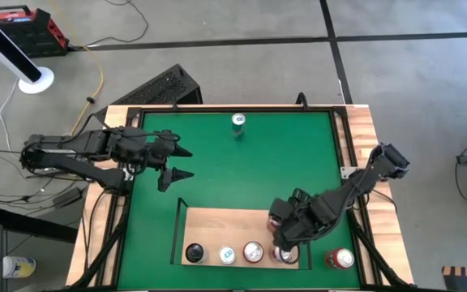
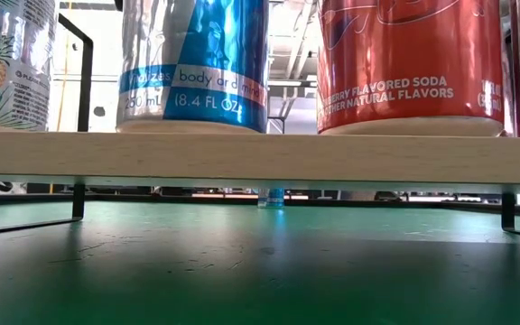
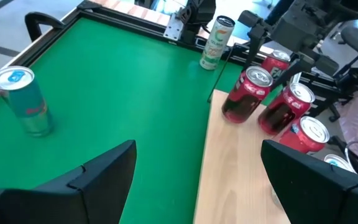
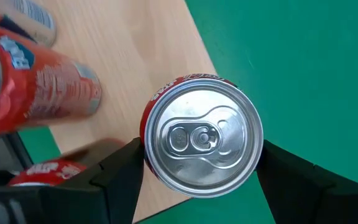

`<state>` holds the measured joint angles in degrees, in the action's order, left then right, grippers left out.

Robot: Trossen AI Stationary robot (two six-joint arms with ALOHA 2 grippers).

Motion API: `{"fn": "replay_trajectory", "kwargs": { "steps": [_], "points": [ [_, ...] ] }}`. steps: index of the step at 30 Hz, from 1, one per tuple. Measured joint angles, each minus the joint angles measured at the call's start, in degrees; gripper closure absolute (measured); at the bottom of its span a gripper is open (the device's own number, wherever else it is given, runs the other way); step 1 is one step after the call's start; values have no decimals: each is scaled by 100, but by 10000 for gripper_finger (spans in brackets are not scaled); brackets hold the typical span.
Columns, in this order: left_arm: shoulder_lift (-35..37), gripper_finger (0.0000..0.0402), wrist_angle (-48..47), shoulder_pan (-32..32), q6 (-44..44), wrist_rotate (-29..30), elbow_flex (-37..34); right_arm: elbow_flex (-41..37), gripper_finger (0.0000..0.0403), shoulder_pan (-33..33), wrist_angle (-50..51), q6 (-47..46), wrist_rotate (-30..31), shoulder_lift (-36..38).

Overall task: Place canned beverage on shelf
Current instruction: Put the red soda can on the shelf aligned with the other red soda can

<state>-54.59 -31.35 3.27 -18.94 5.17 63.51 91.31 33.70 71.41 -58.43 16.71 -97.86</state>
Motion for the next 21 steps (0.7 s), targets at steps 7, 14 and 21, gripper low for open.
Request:
{"fn": "replay_trajectory", "kwargs": {
  "steps": [7,14,21],
  "points": [
    [0,72,7,0,-33,-2,0,-68,107,45,-54,-20,9,0],
    [0,72,5,1,-81,-2,0,-68,107,41,-67,-15,142,0],
    [0,72,4,4,-81,-6,0,-68,106,43,-60,-11,150,0]
  ]
}}
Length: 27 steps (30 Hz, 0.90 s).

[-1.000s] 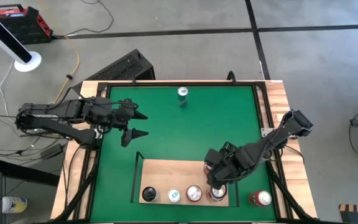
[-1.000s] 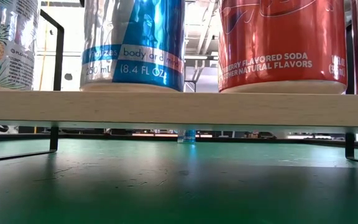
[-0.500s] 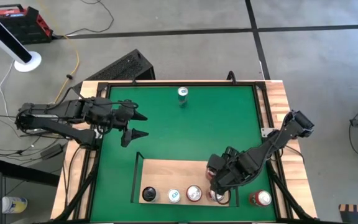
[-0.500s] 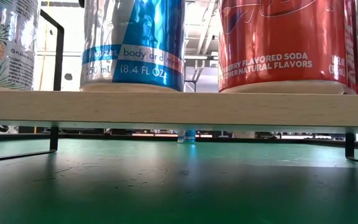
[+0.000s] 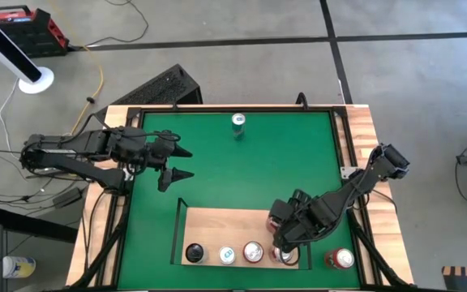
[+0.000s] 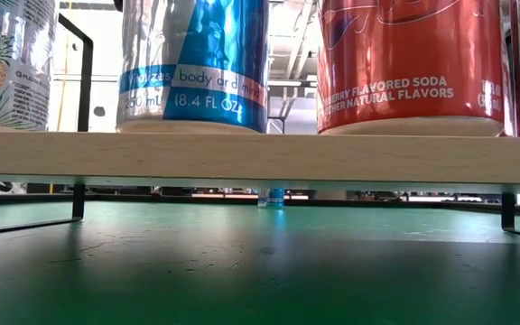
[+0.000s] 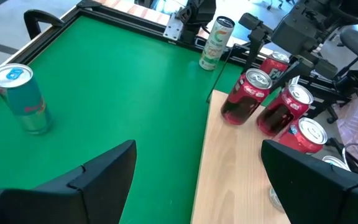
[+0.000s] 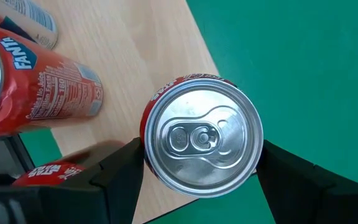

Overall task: Place canned beverage on shelf
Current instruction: Put the red soda can on the shelf aligned with the other red soda can

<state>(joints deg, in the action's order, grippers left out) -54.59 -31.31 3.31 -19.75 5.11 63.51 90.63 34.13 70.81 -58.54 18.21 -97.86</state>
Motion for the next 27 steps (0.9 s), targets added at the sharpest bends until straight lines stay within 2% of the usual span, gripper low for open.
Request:
{"fn": "replay_trajectory", "kwargs": {
  "steps": [27],
  "points": [
    [2,72,-4,0,63,-26,1,17,106,96,132,-162,119,-228]
  ]
}}
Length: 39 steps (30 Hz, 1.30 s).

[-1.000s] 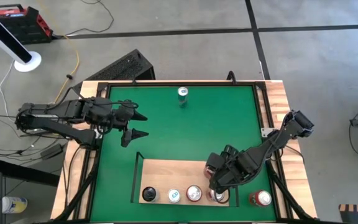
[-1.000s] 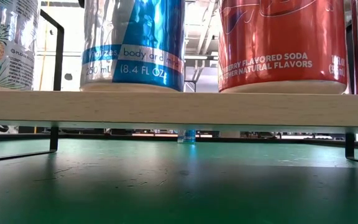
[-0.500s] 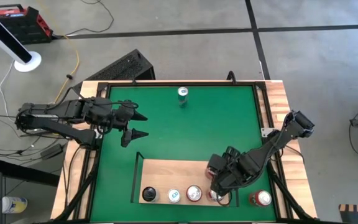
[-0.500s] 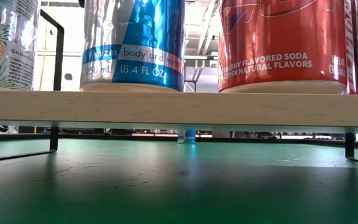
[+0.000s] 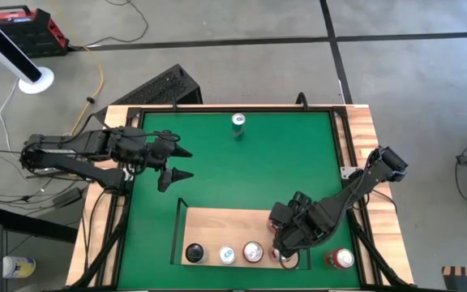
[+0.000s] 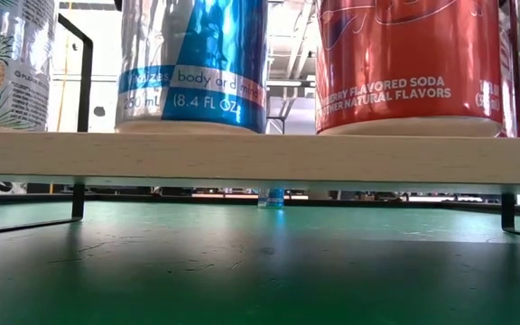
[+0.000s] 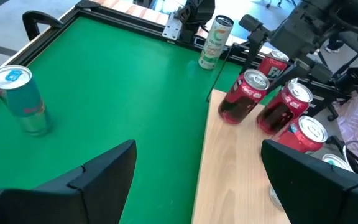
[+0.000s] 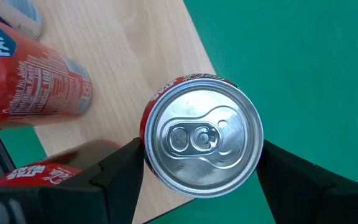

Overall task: Place canned beverage on shelf
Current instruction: Put the red soda can on the shelf aligned with the other red soda can

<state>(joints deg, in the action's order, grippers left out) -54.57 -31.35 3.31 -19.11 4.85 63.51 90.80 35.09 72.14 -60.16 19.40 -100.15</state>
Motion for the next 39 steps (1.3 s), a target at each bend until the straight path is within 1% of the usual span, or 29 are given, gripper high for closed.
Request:
{"fn": "replay_trajectory", "kwargs": {
  "steps": [18,39],
  "points": [
    [0,72,0,0,2,-58,-1,0,106,-31,-15,-149,-368,-10],
    [0,72,2,-2,-33,-54,-1,-28,106,-35,25,-111,-494,121]
  ]
}}
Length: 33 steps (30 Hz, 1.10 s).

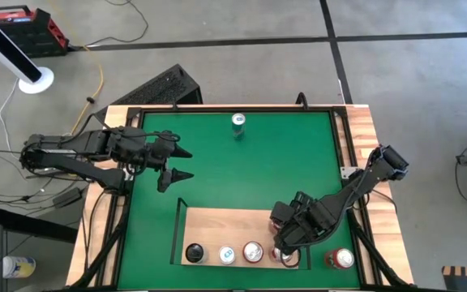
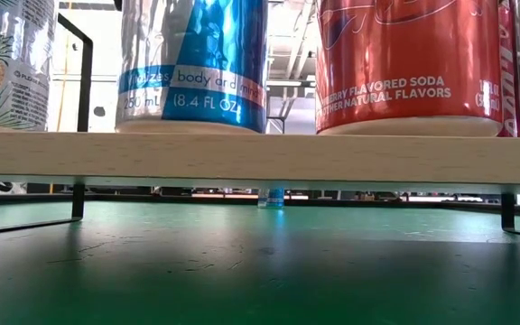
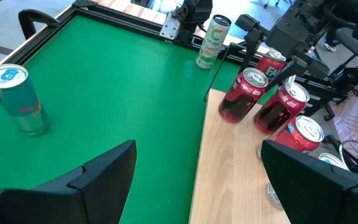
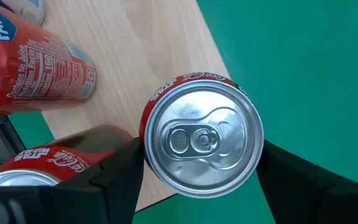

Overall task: Place canned beverage on shelf
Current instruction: Put the red soda can on the shelf aligned with the other red soda can

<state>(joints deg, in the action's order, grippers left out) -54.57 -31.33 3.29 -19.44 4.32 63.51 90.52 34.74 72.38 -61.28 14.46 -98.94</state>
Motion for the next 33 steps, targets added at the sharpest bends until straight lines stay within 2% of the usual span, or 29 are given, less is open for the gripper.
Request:
{"fn": "replay_trajectory", "kwargs": {
  "steps": [8,19,27,33],
  "points": [
    [0,72,0,0,-11,4,1,0,105,0,-72,-17,0,0],
    [0,72,0,0,-11,22,1,13,41,-7,-65,31,81,22],
    [0,72,-2,0,-5,20,0,28,41,-82,109,42,202,42],
    [0,72,-2,0,39,17,1,440,42,-114,424,164,216,42]
  ]
}}
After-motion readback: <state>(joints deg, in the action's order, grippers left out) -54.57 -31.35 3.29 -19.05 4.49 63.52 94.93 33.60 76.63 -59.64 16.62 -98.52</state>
